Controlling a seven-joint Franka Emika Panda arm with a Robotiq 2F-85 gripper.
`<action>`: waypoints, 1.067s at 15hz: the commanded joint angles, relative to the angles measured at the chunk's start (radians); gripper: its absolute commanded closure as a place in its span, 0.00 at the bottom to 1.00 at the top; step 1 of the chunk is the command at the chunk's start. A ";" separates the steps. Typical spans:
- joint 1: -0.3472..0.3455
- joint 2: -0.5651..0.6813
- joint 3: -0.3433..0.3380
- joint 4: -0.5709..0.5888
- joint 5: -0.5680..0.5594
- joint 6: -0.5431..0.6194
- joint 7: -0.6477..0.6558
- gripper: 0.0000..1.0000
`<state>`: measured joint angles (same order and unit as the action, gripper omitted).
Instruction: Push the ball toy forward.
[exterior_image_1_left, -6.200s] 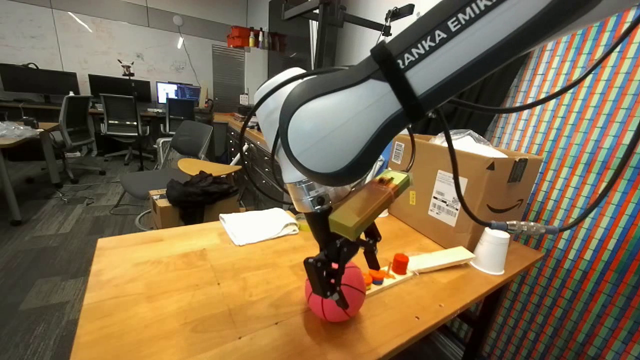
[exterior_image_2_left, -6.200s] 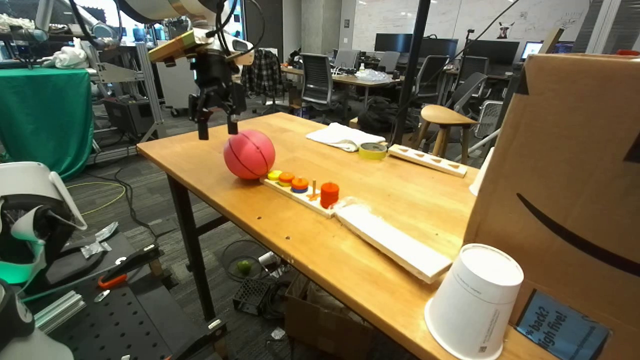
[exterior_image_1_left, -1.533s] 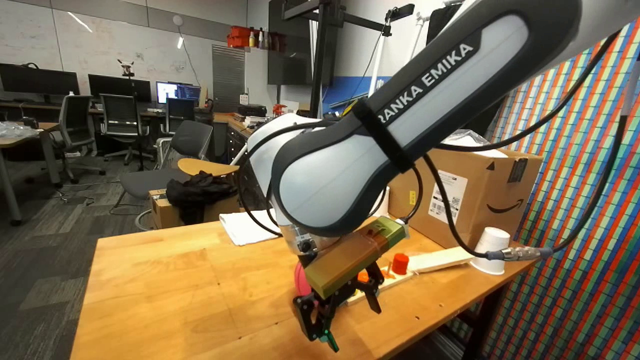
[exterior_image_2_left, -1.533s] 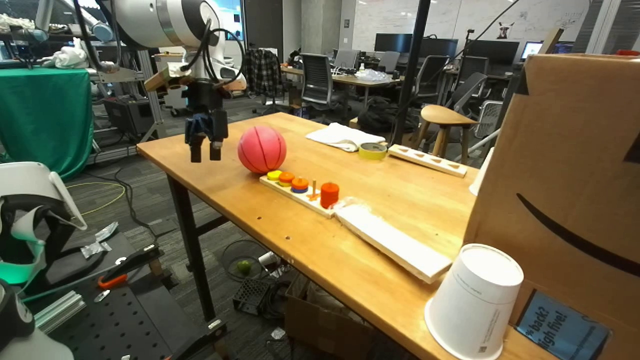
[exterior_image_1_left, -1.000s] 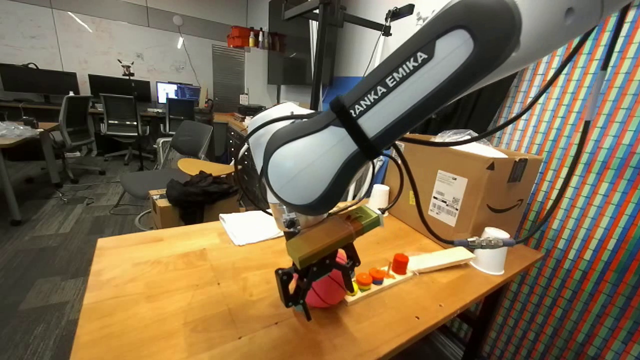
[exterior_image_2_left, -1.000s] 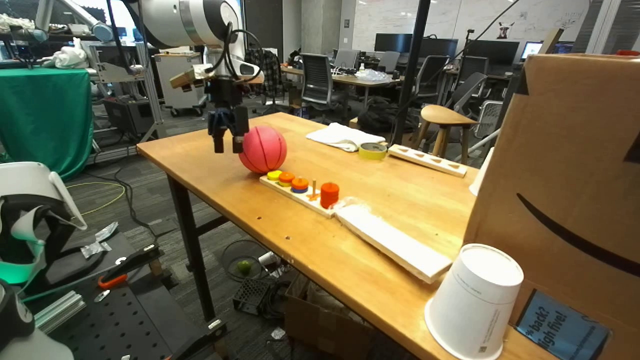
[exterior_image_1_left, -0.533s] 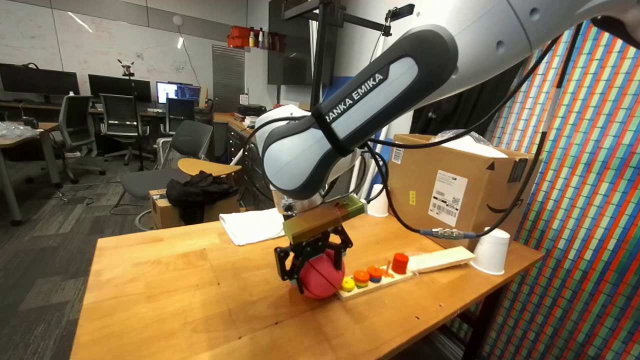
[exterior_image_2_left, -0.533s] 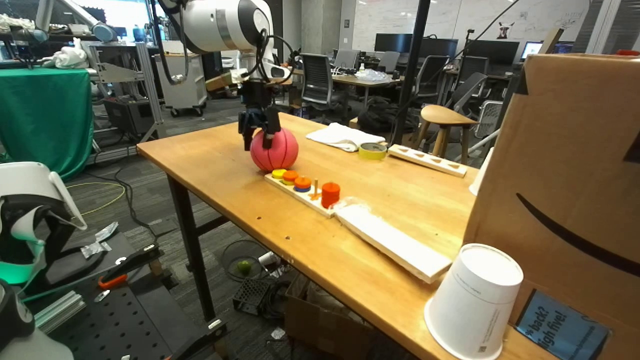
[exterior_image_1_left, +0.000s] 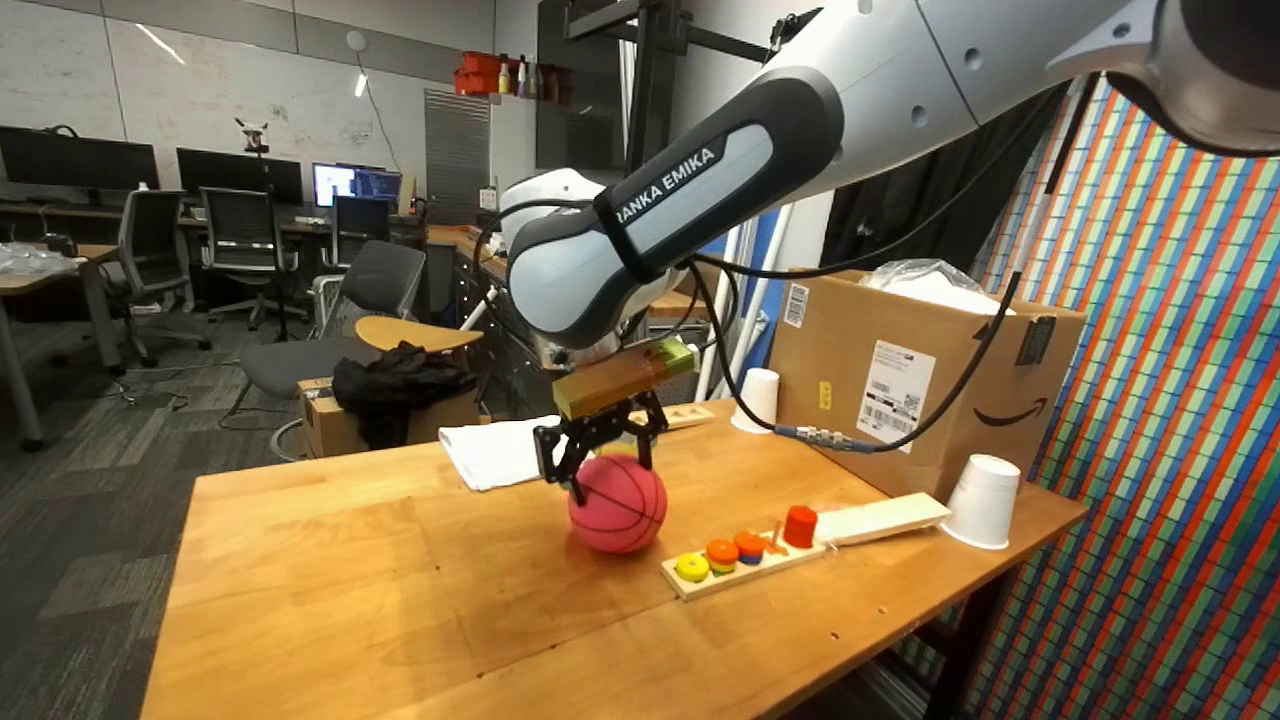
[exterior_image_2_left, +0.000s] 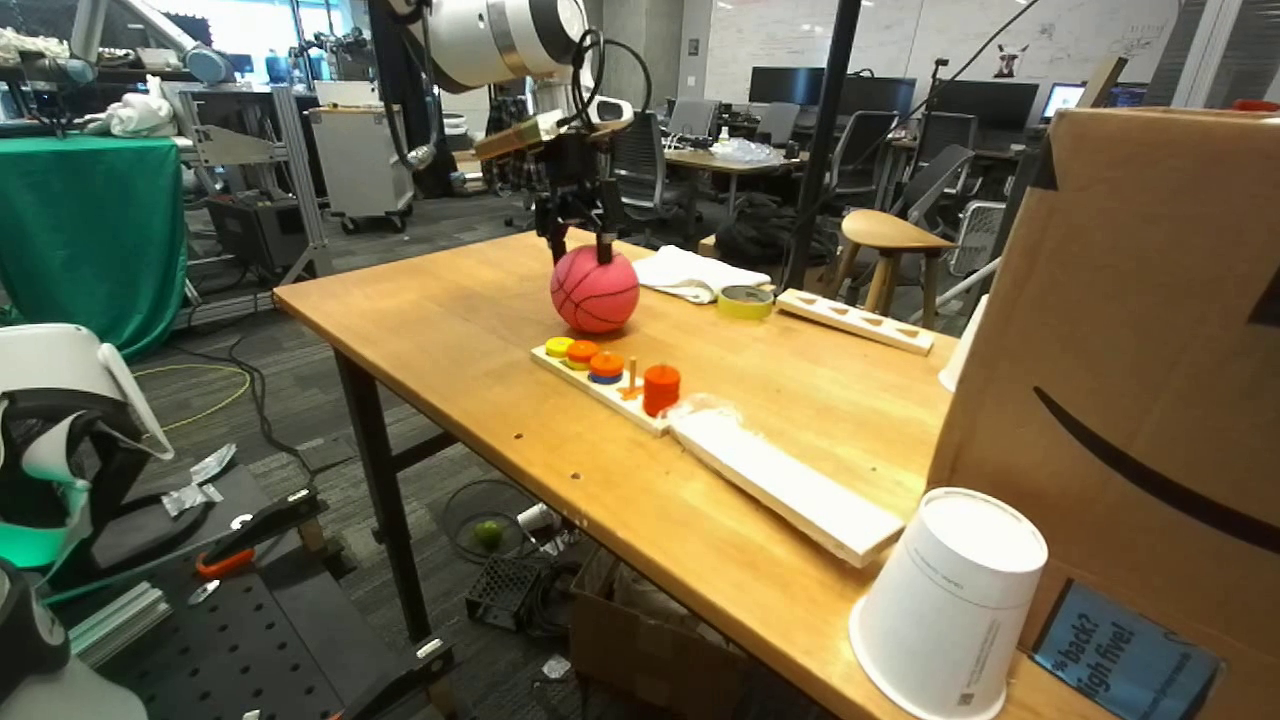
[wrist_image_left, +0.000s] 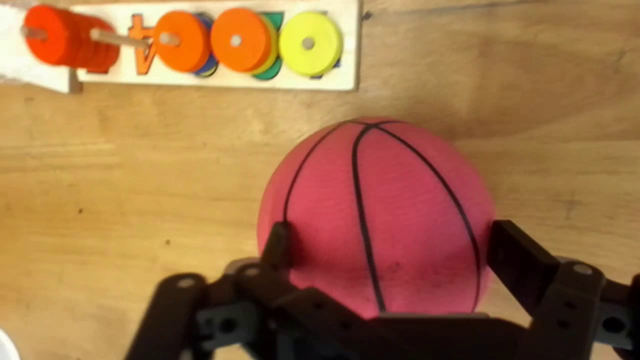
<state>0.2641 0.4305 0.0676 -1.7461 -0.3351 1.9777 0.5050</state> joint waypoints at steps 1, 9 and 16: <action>0.007 -0.003 -0.068 0.035 -0.153 -0.045 -0.048 0.00; -0.092 -0.339 -0.144 -0.400 -0.605 -0.049 0.075 0.00; -0.113 -0.711 -0.020 -0.719 -0.570 0.028 0.183 0.00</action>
<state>0.1563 -0.0848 -0.0099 -2.3099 -0.9478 1.9542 0.6590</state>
